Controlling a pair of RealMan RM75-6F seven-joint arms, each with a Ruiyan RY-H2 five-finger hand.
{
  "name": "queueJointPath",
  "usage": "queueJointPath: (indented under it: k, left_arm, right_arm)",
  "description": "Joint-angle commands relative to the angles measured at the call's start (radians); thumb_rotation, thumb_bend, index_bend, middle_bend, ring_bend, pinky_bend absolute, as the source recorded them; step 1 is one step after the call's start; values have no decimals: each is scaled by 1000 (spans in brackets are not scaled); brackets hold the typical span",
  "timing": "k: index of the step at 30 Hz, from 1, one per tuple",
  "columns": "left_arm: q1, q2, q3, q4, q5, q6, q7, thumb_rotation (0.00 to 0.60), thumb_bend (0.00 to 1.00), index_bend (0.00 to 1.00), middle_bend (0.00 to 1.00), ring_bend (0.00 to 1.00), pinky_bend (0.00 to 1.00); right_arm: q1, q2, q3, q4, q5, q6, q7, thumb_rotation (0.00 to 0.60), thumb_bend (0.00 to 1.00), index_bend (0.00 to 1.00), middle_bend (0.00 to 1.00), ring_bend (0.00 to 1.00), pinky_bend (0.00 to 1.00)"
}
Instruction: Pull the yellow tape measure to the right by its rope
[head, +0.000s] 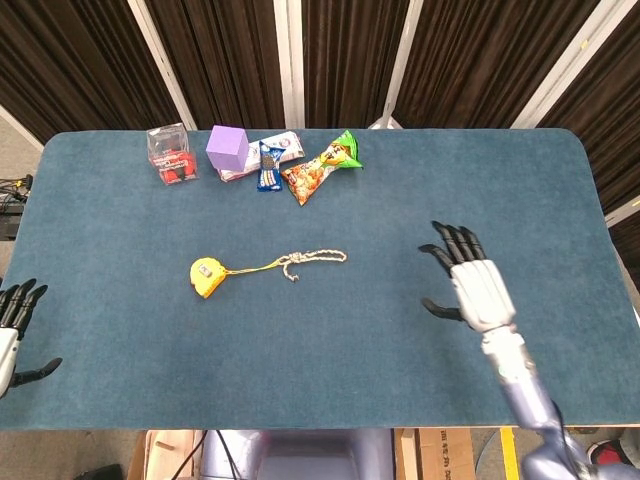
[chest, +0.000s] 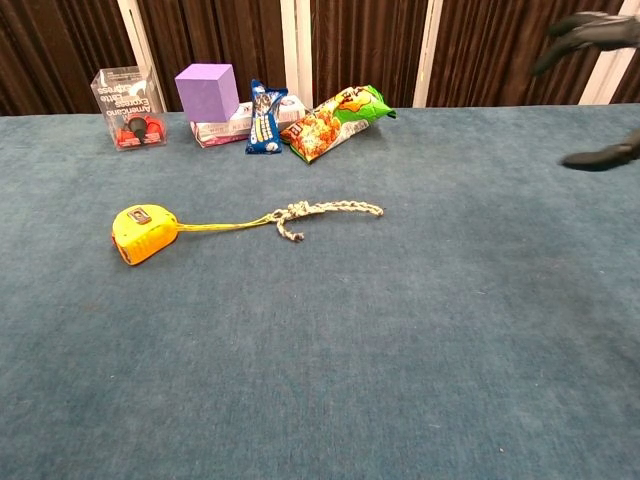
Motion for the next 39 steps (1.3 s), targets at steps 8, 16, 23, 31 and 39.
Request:
queueJointPath:
  k: [8,16,23,31,39]
  left_arm:
    - [-12,3,-8,-3,-28,-33,-14,600,0,0,0,0,0]
    - [-14,4,-5,-6,-28,-38,-20,600,0,0,0,0,0]
    - [-15,7,-8,-7,-41,-45,-26,600,0,0,0,0,0]
    - [-15,6,-10,-8,-46,-46,-21,600,0,0,0,0,0]
    - [-16,5,-11,-10,-50,-49,-19,600,0,0,0,0,0]
  right_arm:
    - [193,-283,74,214,214,-135,-114,600,283,402,75,0,0]
    - [294,-448,110,407,284,-158,-123,600,296,453,104,0,0]
    - [356,-535,154,552,353,-179,-111,600,298,485,118,0,0]
    - [397,-607,168,661,378,-200,-73,600,321,530,145,0,0]
    - [419,-662,158,735,373,-211,-32,600,322,551,153,0,0]
